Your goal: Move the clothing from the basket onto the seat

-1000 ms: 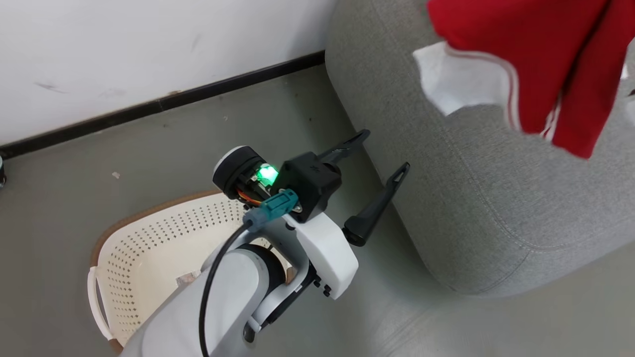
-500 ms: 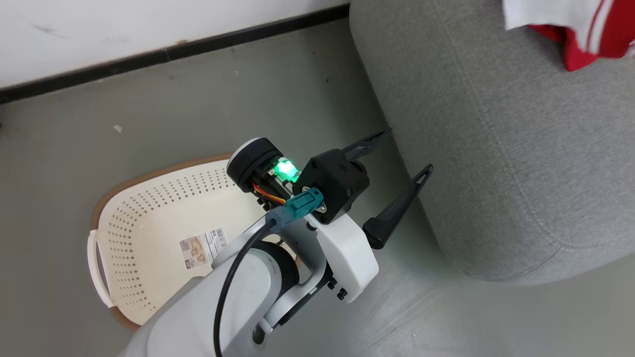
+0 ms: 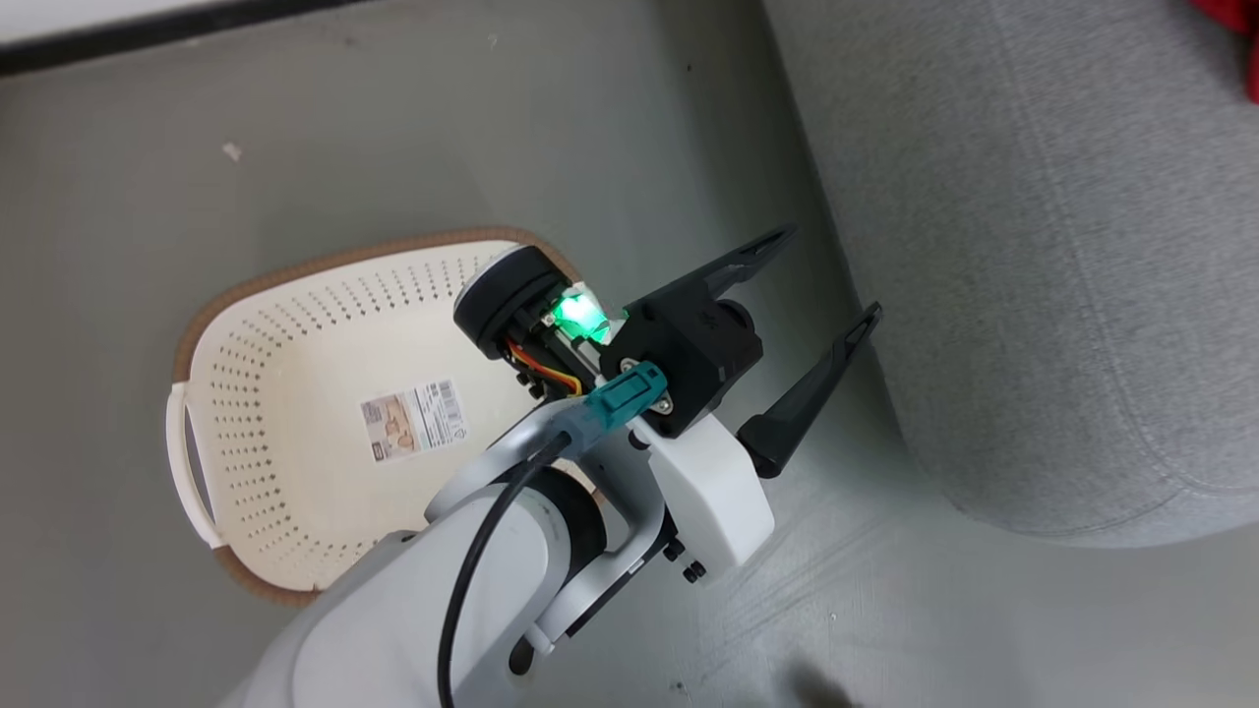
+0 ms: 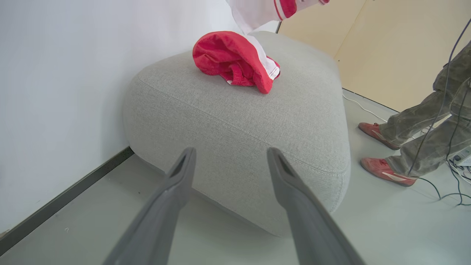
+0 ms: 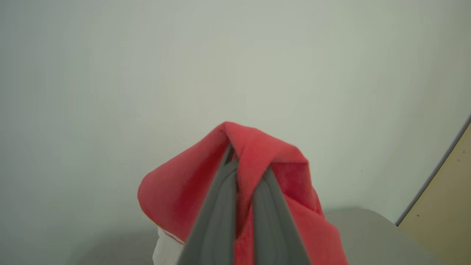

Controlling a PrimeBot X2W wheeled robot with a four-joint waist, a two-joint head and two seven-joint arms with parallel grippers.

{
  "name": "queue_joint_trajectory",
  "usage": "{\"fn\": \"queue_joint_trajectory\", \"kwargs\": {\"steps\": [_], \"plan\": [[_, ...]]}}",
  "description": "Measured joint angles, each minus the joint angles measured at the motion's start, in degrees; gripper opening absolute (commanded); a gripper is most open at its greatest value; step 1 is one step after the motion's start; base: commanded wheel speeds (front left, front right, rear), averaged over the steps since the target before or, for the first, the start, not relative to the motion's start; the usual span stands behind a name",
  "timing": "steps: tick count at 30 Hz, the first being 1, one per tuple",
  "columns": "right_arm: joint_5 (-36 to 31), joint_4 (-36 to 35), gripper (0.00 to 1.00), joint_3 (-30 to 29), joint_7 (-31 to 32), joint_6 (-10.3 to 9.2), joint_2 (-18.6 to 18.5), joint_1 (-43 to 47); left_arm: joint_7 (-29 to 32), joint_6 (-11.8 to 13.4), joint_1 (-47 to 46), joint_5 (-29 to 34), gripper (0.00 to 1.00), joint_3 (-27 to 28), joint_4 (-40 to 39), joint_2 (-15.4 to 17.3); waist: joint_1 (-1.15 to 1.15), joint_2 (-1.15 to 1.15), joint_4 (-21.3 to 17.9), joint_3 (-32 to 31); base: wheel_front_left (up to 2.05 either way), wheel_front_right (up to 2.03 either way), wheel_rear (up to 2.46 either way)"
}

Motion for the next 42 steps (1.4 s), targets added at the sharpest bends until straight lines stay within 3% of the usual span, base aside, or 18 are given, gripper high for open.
{"fn": "queue_joint_trajectory", "kwargs": {"steps": [11, 24, 27, 30, 31, 33, 37, 42], "plan": [[1.22, 13.17, 0.0, -4.45, 2.94, 0.0, 7.67, 1.83, 0.57, 0.07, -2.21, 1.53, 1.0, -0.27, -0.75, -0.14, 0.0, 0.0, 1.98, 5.26, 0.0, 0.0, 0.0], [1.52, 19.04, 0.0, -7.81, 7.39, 0.0, 8.51, -2.45, 0.47, -0.54, -5.54, 2.1, 1.0, 0.0, -1.03, -0.31, 0.0, 0.0, 3.66, 10.07, 0.0, 0.0, 0.0], [0.63, 19.36, 0.16, -8.0, 7.58, 0.0, 8.26, -2.91, 0.4, -0.55, -6.22, 2.6, 1.0, 0.45, -1.04, -0.22, 0.0, 0.0, 3.76, 10.97, 0.0, 0.0, 0.0], [0.1, 19.86, 0.22, -8.17, 7.97, 0.0, 8.23, -2.91, 0.31, -0.59, -7.01, 3.03, 1.0, 1.04, -1.03, 0.42, 0.0, 0.0, 3.64, 11.79, 0.0, 0.0, 0.0], [-0.03, 20.0, 0.4, -8.12, 7.94, 0.0, 8.48, -2.91, 0.05, -0.6, -7.11, 3.15, 1.0, 1.45, -0.99, 0.81, 0.0, 0.0, 3.49, 12.01, 0.0, 0.0, 0.0], [-0.77, 20.41, 0.47, -8.05, 7.54, 0.0, 9.65, -2.85, -0.64, -1.11, -7.11, 3.27, 1.0, 2.04, -0.31, 1.64, 0.0, 0.0, 3.02, 12.13, 0.0, 0.0, 0.0], [-1.83, 20.72, 0.99, -7.95, 6.6, 0.0, 10.04, -2.63, -1.4, -1.6, -7.11, 3.26, 1.0, 2.12, 0.46, 1.91, 0.0, 0.0, 2.36, 11.74, 0.0, 0.0, 0.0], [-1.94, 20.49, 1.0, -7.95, 4.92, 0.0, 10.15, -1.29, -2.64, -1.89, -7.11, 3.24, 1.0, 2.68, 1.23, 2.13, 0.0, 0.0, 1.71, 10.91, 0.0, 0.0, 0.0]]}}
